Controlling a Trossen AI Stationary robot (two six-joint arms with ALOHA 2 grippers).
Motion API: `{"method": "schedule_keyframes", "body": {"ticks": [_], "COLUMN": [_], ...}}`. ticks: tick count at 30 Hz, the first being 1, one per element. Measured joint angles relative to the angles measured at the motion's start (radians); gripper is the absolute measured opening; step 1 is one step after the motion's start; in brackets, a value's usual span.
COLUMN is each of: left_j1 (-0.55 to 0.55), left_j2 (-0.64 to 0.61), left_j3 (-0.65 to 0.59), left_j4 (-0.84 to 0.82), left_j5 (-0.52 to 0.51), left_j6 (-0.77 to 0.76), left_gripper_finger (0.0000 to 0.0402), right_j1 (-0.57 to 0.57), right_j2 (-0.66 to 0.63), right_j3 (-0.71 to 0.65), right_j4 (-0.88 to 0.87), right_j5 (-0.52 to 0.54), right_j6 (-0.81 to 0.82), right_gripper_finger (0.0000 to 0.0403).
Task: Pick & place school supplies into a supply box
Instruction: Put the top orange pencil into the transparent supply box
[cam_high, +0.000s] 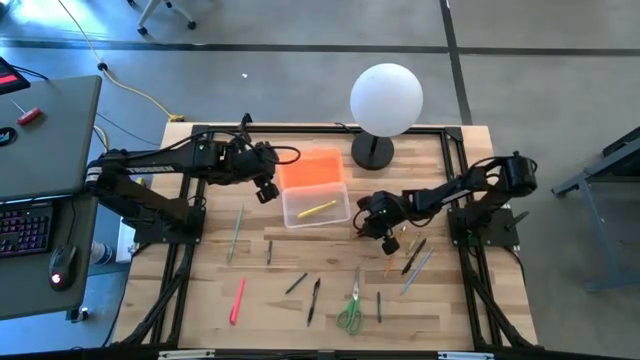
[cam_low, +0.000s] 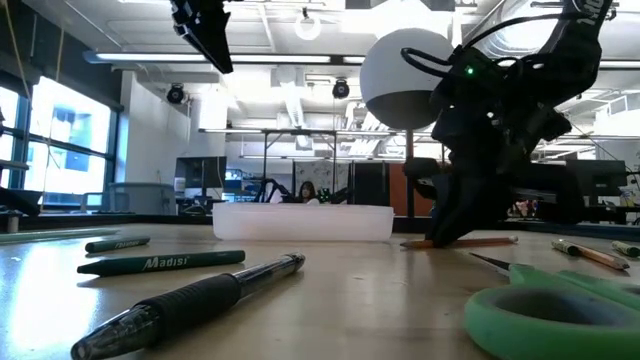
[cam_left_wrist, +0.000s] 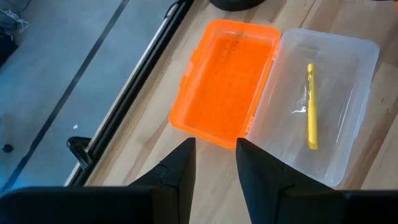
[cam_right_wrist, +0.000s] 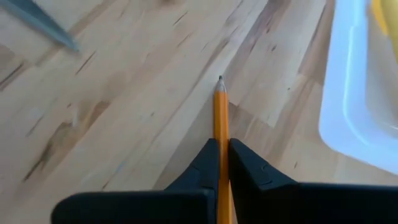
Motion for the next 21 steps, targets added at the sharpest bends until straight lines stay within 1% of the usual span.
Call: {"method": "schedule_keyframes", "body": {"ticks": [3, 6, 9, 14, 16, 19, 21], "left_j1": [0.0, 0.0, 0.0, 0.0, 0.0, 0.0, 0.0], "left_j2": [0.0, -0.008, -0.015, -0.029, -0.033, -0.04, -0.046], "left_j3": [0.0, 0.0, 0.0, 0.002, 0.0, 0.001, 0.0], "left_j4": [-0.003, -0.006, -0.003, -0.005, -0.008, 0.001, 0.001], "left_j5": [0.001, 0.003, 0.003, 0.01, 0.016, 0.016, 0.015], "left_j6": [-0.017, -0.019, -0.02, -0.02, -0.024, -0.024, -0.024], "left_gripper_finger": [0.0147, 0.0145, 0.0146, 0.0146, 0.0145, 0.0145, 0.0147], "right_j1": [-0.001, -0.001, 0.006, 0.029, 0.044, 0.071, 0.087], "right_j2": [-0.003, -0.032, -0.091, -0.204, -0.247, -0.29, -0.291], "right_j3": [0.0, 0.0, -0.002, 0.0, 0.0, 0.0, 0.0], "right_j4": [0.055, 0.068, 0.067, 0.069, 0.08, 0.144, 0.233], "right_j5": [-0.011, -0.003, 0.019, 0.005, 0.015, 0.121, 0.2], "right_j6": [0.0, 0.0, 0.01, 0.076, 0.078, 0.058, 0.057], "right_gripper_finger": [0.0003, 0.0003, 0.0001, 0.0001, 0.0001, 0.0, 0.0]}}
